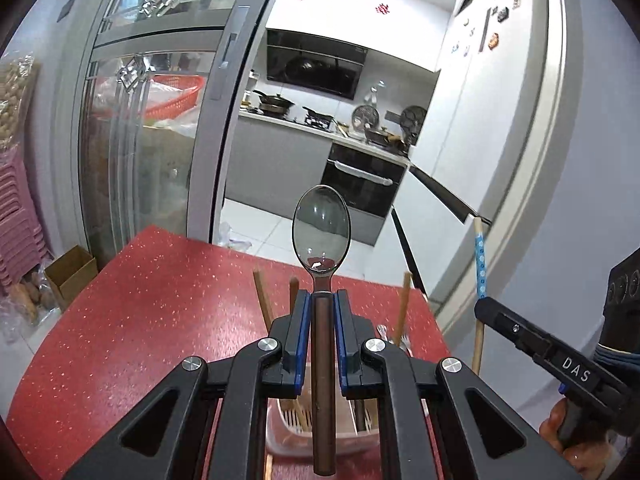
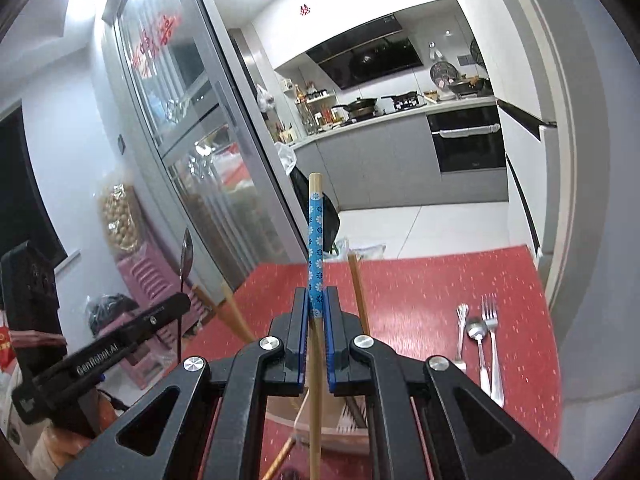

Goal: Organize utensils
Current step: 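Lift the chopstick with the right tool while the left lifts the spoon over the holder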

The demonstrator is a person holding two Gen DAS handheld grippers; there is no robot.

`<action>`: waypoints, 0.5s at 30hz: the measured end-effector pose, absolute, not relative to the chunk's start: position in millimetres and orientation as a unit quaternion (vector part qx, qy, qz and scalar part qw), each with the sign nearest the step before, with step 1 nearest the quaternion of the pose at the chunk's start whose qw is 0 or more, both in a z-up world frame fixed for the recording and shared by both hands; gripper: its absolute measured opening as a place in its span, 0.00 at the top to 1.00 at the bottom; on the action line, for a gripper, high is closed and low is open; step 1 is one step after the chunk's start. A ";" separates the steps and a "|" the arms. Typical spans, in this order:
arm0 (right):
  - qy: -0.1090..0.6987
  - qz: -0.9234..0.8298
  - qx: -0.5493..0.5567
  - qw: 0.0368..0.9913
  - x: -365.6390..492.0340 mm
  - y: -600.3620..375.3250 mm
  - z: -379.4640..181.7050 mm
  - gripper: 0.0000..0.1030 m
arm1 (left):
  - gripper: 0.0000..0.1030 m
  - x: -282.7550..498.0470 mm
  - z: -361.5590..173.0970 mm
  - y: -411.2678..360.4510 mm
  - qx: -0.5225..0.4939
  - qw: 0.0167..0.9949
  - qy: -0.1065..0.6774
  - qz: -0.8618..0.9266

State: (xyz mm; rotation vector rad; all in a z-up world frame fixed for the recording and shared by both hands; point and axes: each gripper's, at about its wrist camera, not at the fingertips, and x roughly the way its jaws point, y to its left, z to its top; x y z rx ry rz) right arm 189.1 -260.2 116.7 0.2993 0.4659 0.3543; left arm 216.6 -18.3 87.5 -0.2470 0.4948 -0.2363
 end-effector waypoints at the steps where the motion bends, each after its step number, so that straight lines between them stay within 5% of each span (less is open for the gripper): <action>1: 0.225 0.174 0.147 0.947 193.4 -259.6 116.6 0.93 | 0.65 220.3 84.6 -17.8 -0.128 0.956 0.239 -0.111; 15: 0.177 0.157 0.120 0.964 246.7 -247.9 96.1 0.93 | 0.65 236.5 56.9 -46.3 -0.110 0.977 0.162 -0.083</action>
